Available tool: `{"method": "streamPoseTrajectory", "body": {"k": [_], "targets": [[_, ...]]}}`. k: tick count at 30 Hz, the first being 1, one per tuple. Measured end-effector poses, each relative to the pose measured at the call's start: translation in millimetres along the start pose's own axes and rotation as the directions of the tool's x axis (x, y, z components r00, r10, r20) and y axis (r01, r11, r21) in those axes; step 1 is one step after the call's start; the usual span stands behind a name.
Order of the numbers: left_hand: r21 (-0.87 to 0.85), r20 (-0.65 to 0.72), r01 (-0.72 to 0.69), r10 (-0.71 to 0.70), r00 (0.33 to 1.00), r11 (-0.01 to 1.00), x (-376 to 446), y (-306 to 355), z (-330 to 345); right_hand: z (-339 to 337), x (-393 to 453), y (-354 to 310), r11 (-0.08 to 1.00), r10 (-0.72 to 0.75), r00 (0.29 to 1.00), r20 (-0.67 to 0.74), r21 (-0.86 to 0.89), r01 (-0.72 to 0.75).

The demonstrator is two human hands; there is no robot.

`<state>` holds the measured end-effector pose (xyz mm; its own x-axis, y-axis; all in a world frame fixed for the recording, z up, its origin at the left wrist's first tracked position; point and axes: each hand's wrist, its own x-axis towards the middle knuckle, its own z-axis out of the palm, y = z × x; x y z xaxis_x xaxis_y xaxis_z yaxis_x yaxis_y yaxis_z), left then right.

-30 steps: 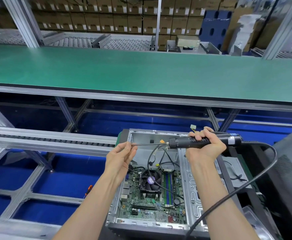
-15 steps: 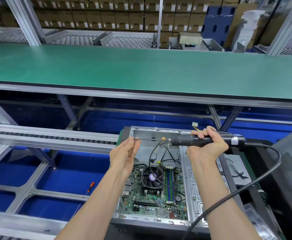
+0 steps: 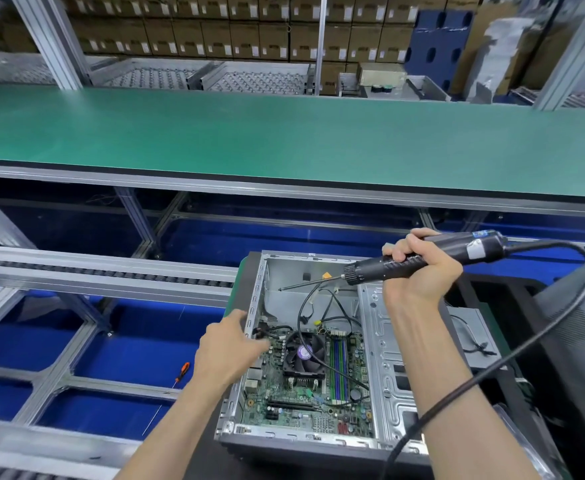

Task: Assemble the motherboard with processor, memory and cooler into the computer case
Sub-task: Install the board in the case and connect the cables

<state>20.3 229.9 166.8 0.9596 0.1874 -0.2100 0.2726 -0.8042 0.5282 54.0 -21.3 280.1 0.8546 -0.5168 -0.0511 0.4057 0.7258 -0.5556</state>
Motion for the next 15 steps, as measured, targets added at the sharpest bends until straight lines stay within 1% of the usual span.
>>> {"method": "streamPoseTrajectory", "body": {"k": [1,2,4,6,9,11,15], "targets": [[0.133,0.020,-0.024,0.022,1.000,0.991,-0.3,-1.0,0.7,1.0,-0.8,0.5,1.000,-0.009,1.000,0.018,-0.014,0.009],[0.211,0.034,-0.042,0.036,0.999,0.976,1.0,-1.0,0.2,1.4,-1.6,1.2,1.000,-0.014,0.999,0.037,-0.027,0.015],[0.283,0.073,-0.065,0.046,0.996,0.957,4.8,0.3,-0.4,1.8,-3.1,3.3,0.998,-0.016,0.997,0.074,-0.067,0.021],[0.267,0.101,-0.086,0.061,0.993,0.960,8.3,0.6,-0.9,1.7,-5.8,6.4,0.992,-0.018,0.994,0.109,-0.119,0.031],[0.252,0.109,-0.153,0.129,0.986,0.956,18.4,-2.3,-3.2,0.9,-8.6,9.4,0.981,-0.041,0.986,0.162,-0.179,0.070],[0.230,0.144,-0.199,0.169,0.975,0.953,29.7,-5.4,-6.2,-1.0,-9.5,10.2,0.976,-0.047,0.982,0.184,-0.203,0.084],[0.168,0.198,-0.233,0.199,0.960,0.958,58.5,-7.9,-13.6,-2.0,-9.1,11.6,0.967,-0.072,0.970,0.234,-0.221,0.125]]}}
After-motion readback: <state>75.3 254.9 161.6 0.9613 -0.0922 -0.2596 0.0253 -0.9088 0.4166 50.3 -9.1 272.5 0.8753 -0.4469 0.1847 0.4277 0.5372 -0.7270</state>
